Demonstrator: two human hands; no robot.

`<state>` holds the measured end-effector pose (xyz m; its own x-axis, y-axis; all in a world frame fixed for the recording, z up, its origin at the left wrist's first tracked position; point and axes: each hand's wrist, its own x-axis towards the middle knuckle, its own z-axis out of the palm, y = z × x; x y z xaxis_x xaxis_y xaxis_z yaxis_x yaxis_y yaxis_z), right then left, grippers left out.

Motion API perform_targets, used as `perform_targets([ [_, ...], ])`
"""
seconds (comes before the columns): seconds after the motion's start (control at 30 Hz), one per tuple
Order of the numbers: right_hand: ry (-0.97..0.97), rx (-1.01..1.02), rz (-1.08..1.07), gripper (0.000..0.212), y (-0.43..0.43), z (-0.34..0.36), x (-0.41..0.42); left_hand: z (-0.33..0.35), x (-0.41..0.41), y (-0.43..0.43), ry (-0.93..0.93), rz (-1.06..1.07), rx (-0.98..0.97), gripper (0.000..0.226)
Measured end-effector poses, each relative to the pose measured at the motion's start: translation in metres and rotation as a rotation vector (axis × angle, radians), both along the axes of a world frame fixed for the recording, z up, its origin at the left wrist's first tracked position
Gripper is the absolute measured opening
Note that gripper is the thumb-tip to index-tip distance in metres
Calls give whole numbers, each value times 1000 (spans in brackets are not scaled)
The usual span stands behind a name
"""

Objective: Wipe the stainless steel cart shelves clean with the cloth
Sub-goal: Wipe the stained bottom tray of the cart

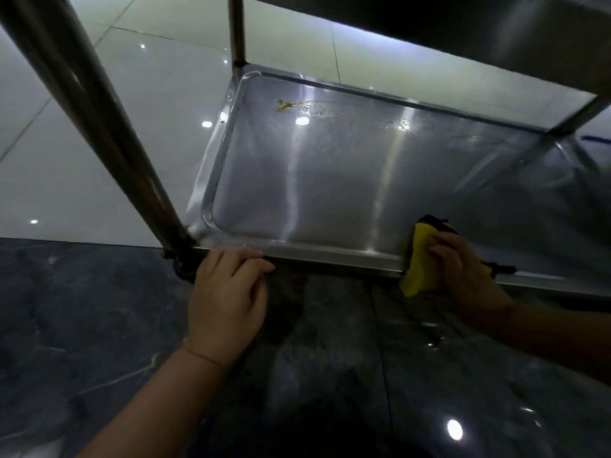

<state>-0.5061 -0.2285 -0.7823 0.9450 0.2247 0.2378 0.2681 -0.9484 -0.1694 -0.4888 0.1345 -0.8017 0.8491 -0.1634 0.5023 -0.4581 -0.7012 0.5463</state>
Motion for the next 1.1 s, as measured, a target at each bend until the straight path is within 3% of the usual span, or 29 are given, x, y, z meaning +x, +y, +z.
perform_targets([
  [0.1, -28, -45, 121, 72, 17, -4, 5, -1, -1, -11, 34, 5, 23, 22],
  [0.27, -184, 49, 330, 45, 95, -14, 30, 2, -3, -14, 40, 10, 90, 31],
  [0.37, -241, -24, 363, 70, 151, -22, 46, 5, -4, -9, 66, -28, 126, 33],
  [0.5, -192, -94, 330, 78, 167, -15, 51, 14, -10, -8, 135, 0, 129, 40],
  [0.73, -172, -118, 171, 81, 55, -15, 21, 31, 1, -74, 8, -241, 361, 41],
  [0.93, -159, -133, -16, 54, -83, -10, -22, 33, 31, -159, -127, -548, 676, 52],
  [1.1, -113, -165, -277, 83, -186, -6, -57, 33, 65, -214, -80, -632, 888, 84],
])
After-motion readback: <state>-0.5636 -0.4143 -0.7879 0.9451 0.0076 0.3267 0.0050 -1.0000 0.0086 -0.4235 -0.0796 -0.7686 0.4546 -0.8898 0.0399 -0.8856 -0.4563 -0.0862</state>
